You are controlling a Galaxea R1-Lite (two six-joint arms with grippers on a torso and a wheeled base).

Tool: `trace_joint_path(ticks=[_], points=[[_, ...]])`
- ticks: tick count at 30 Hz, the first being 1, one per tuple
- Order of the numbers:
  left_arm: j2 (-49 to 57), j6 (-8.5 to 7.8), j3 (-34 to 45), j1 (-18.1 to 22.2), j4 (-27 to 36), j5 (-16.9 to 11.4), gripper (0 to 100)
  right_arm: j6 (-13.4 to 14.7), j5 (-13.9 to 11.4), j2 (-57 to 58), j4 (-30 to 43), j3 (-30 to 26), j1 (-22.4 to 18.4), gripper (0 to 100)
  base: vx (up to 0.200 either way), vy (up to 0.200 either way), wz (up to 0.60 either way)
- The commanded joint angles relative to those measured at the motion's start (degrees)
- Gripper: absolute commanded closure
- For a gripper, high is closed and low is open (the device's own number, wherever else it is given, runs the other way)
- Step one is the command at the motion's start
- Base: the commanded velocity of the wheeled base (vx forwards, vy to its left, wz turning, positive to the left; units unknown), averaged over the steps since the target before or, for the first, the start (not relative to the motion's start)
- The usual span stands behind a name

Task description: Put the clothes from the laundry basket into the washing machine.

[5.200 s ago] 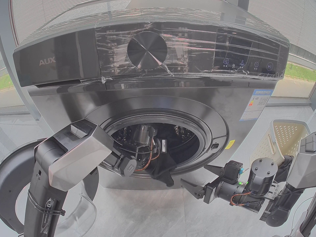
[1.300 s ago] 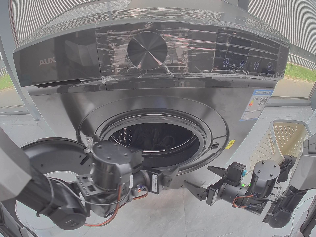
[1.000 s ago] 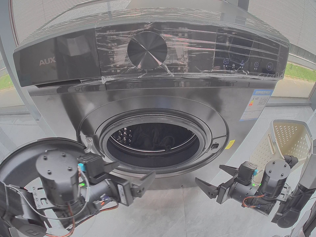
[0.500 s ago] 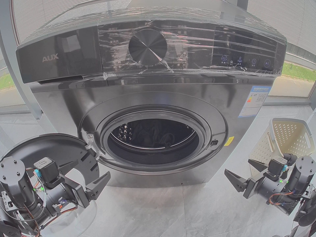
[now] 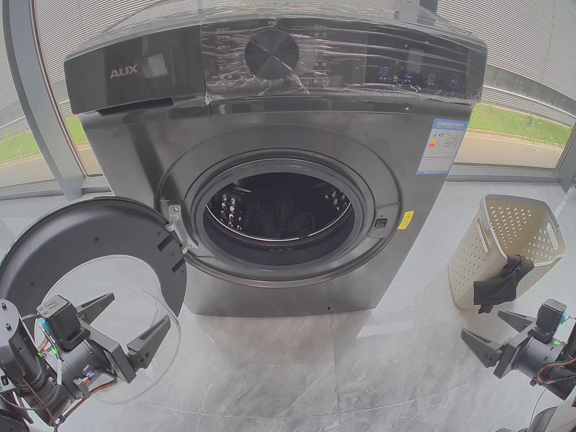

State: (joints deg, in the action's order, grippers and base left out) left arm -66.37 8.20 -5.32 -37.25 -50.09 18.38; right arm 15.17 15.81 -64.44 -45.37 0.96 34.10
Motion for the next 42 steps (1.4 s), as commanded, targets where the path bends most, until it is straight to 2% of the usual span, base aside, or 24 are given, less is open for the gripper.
trace_joint_path(ticks=[1, 4, 5, 8, 10, 12, 13, 14, 15, 18, 21, 23, 25, 26, 27, 28, 32, 36, 37, 38, 39, 40, 41, 42], points=[[8.6, -0.47, 5.2, 2.5, 0.5, 2.3, 0, -1.8, -2.7, 25.3, 16.7, -1.0, -9.9, 0, -0.2, 0.0, 0.0], [11.5, -0.29, 5.3, 3.2, 2.3, 2.4, 0, -3.8, -3.6, 30.8, 21.2, -1.0, -14.0, 0, -0.2, 0.0, 0.0], [15.1, -0.38, 5.3, 4.4, 6.1, 2.4, 0, -6.6, -5.3, 37.6, 25.7, -1.0, -18.3, 0, -0.2, 0.0, 0.0], [20.8, -1.96, 5.3, 4.9, 13.4, 2.4, 0, -9.8, -10.2, 46.1, 31.6, -1.0, -24.1, 0, -0.067, 0.0, 0.0], [24.7, -1.96, 5.3, 5.8, 18.2, 2.4, 0, -10.5, -12.9, 51.1, 35.6, -1.0, -27.4, 0, 0.0, 0.0, 0.0], [30.8, -1.7, 5.3, 10.4, 25.0, 1.6, 0, -10.8, -16.9, 59.3, 42.1, -0.9, -32.8, 0, 0.0, 0.0, 0.0], [30.8, -1.7, 5.3, 10.4, 25.0, 1.6, 0, -10.8, -16.9, 59.3, 42.1, -0.9, -32.8, 0, 0.0, 0.0, 0.0], [36.0, -1.0, 5.3, 12.5, 29.7, 1.0, 0, -10.8, -20.3, 62.9, 45.3, 0.7, -35.6, 0, 0.0, 0.0, 0.0], [38.7, -0.56, 5.3, 13.3, 32.0, 0.5, 0, -10.7, -20.6, 63.3, 45.8, 0.9, -35.9, 0, 0.0, 0.0, 0.0], [45.5, -0.29, 5.3, 17.2, 40.0, -0.4, 0, -11.1, -17.7, 63.1, 45.9, 0.9, -35.7, 0, 0.0, 0.0, 0.0], [51.4, -0.91, 5.3, 20.3, 45.0, -1.2, 0, -12.4, -17.3, 63.1, 45.9, 0.9, -35.7, 0, 0.0, 0.0, 0.0], [59.8, -1.17, 5.1, 24.6, 47.0, -8.5, 0, -13.5, -16.0, 63.1, 46.0, 0.9, -35.7, 0, 0.0, 0.0, 0.0], [61.8, -1.35, 5.3, 26.8, 46.3, -12.9, 0, -14.4, -13.3, 63.1, 45.7, 0.8, -35.7, 0, 0.0, 0.0, 0.0], [61.4, -1.35, 5.3, 26.7, 45.9, -12.6, 0, -15.3, -10.1, 63.2, 46.6, 1.0, -35.4, 0, 0.0, 0.0, 0.0], [61.3, -1.26, 5.3, 26.6, 45.9, -12.4, 0, -15.3, -9.8, 63.3, 46.7, 1.1, -35.4, 0, 0.0, 0.0, 0.0], [61.3, -0.82, 5.3, 26.6, 45.9, -10.5, 0, -15.5, -7.3, 63.5, 47.0, 1.1, -35.4, 0, 0.0, 0.0, 0.0], [61.3, -1.17, 5.3, 26.6, 46.1, -9.9, 0, -14.4, -8.1, 63.5, 46.9, 1.1, -35.3, 0, 0.0, -0.1, 0.0], [61.1, -5.3, 5.3, 29.4, 46.1, -9.3, 0, -12.4, -9.4, 64.1, 45.9, 0.8, -35.0, 0, 0.0, -0.2, 0.0], [61.1, -5.3, 5.3, 29.4, 46.1, -9.3, 0, -12.4, -9.4, 64.1, 45.9, 0.8, -35.0, 0, 0.0, -0.2, 0.0], [61.3, -8.03, 5.3, 32.9, 46.1, -9.9, 0, -12.2, -12.2, 64.1, 45.5, 0.7, -34.9, 0, 0.0, -0.2, 0.0], [62.1, -9.26, 5.3, 35.3, 46.2, -10.3, 0, -11.9, -12.9, 64.1, 45.5, 0.7, -34.8, 0, 0.0, -0.2, 0.0], [62.1, -9.26, 5.3, 35.3, 46.2, -10.3, 0, -11.9, -12.9, 64.1, 45.5, 0.7, -34.8, 0, 0.0, -0.2, 0.0], [65.0, -10.58, 5.2, 38.0, 46.3, -13.4, 0, -11.5, -10.9, 64.2, 45.7, 0.8, -34.9, 0, 0.0, -0.2, 0.0], [65.6, -10.75, 5.2, 38.1, 46.3, -15.0, 0, -11.7, -9.9, 64.2, 45.5, 0.7, -34.9, 0, 0.0, -0.2, 0.0]])
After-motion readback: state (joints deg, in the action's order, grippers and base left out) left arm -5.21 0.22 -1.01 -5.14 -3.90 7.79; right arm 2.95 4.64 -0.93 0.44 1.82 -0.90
